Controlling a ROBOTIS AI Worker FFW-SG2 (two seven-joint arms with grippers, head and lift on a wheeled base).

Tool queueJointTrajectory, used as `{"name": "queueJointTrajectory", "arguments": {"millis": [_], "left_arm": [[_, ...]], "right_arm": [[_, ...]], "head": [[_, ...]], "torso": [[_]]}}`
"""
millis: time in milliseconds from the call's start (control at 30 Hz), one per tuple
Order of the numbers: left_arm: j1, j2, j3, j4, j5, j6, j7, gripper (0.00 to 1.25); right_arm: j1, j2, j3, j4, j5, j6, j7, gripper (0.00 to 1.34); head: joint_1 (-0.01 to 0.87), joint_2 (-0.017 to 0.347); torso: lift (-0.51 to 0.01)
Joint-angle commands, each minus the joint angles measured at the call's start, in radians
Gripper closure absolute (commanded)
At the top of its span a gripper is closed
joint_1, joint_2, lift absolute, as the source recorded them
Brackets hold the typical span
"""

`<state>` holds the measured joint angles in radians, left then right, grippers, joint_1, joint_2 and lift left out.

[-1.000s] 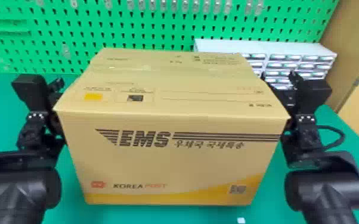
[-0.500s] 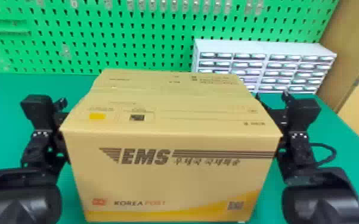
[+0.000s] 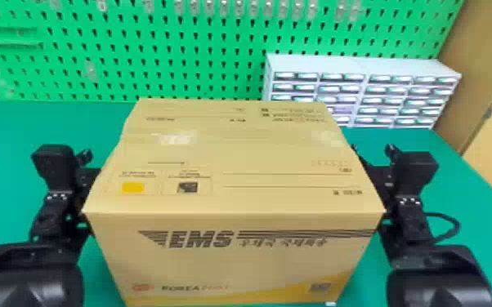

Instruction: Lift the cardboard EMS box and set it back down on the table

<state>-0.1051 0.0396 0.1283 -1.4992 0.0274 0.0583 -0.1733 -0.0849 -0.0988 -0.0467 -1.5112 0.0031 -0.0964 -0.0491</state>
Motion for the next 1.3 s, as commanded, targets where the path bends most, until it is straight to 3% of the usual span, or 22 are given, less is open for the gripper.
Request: {"name": "queueJointTrajectory", "arguments": {"millis": [0,333,900,1267], "left_arm": [[0.001,0.0,0.013,0.0,-0.001,0.0,0.0,0.46],[-0.004,0.0,0.048,-0.001,-0.009,-0.009,0.001,0.46],[0.015,0.0,0.149,-0.03,-0.011,-0.014,0.001,0.46],[0.036,-0.001,0.132,-0.052,0.02,-0.012,0.001,0.46]], "right_arm": [[0.005,0.002,-0.013,0.0,-0.002,0.0,0.0,0.5],[0.027,0.01,-0.079,-0.026,-0.005,-0.002,0.0,0.5],[0.094,0.039,-0.262,-0.126,0.014,-0.002,0.0,0.5],[0.109,0.034,-0.257,-0.135,0.02,-0.002,0.0,0.5]], "head": [[0.678,-0.014],[0.678,-0.014],[0.678,-0.014],[0.678,-0.014]], "torso": [[-0.1],[-0.1],[-0.1],[-0.1]]}}
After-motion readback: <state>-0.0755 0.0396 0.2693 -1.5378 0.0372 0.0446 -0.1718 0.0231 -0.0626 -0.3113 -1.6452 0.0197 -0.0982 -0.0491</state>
